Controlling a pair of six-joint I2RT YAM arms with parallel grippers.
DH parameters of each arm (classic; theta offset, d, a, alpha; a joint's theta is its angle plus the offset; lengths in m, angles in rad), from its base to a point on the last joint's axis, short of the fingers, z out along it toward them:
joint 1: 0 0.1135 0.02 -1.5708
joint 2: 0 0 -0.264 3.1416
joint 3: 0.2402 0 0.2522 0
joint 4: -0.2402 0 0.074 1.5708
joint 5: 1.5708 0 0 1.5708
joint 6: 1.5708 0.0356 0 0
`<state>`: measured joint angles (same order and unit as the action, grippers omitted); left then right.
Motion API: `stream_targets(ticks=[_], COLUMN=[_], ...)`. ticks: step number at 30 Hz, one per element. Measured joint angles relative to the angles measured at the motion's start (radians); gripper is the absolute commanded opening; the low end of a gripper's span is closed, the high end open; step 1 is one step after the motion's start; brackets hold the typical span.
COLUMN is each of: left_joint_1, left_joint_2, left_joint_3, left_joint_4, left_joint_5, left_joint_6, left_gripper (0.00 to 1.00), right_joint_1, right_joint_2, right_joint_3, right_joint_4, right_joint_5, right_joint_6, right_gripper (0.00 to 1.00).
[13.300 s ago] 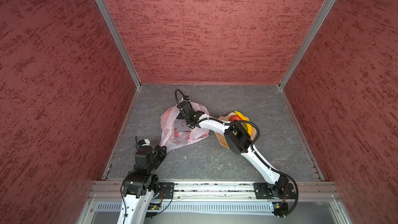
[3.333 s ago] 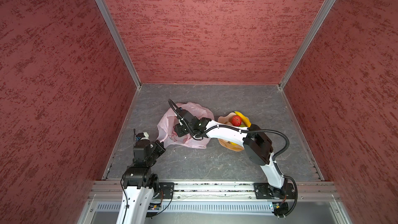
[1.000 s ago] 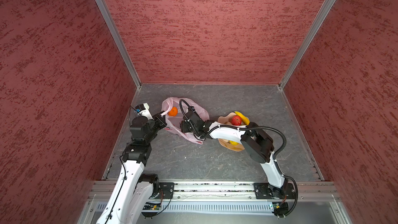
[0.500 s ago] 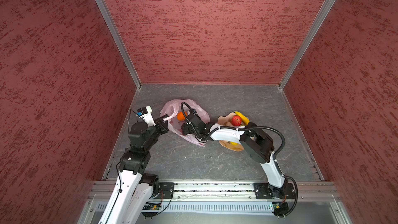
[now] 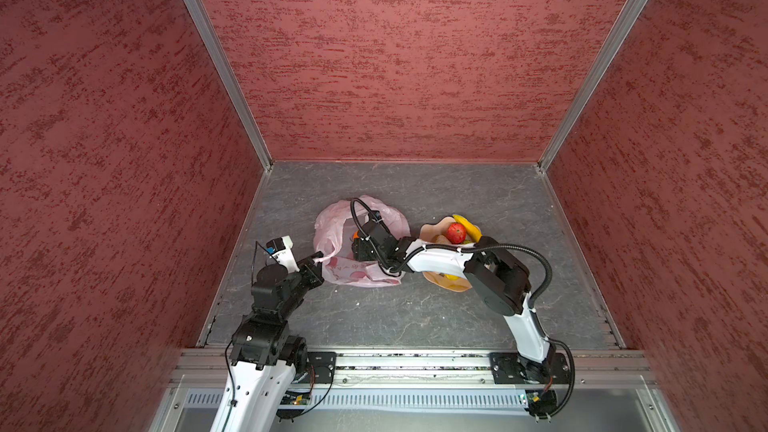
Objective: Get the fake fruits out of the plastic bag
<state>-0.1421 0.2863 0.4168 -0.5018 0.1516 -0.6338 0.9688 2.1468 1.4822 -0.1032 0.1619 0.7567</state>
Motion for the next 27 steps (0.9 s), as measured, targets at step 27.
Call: stream_targets(ticks=[27], left_joint_1=[-0.003], left_joint_2=[-0.207], left_joint_3=[-0.088], left_joint_4=[-0.109], left_joint_5=[0.035], left_joint_6=[-0.079], left_gripper=[0.0], right_joint_1=[-0.007], right_joint_2=[0.087], right_joint_3=[0.26], right_joint_4=[-0.173], right_joint_5=[0.157], right_joint_6=[-0.058], right_gripper=[0.85])
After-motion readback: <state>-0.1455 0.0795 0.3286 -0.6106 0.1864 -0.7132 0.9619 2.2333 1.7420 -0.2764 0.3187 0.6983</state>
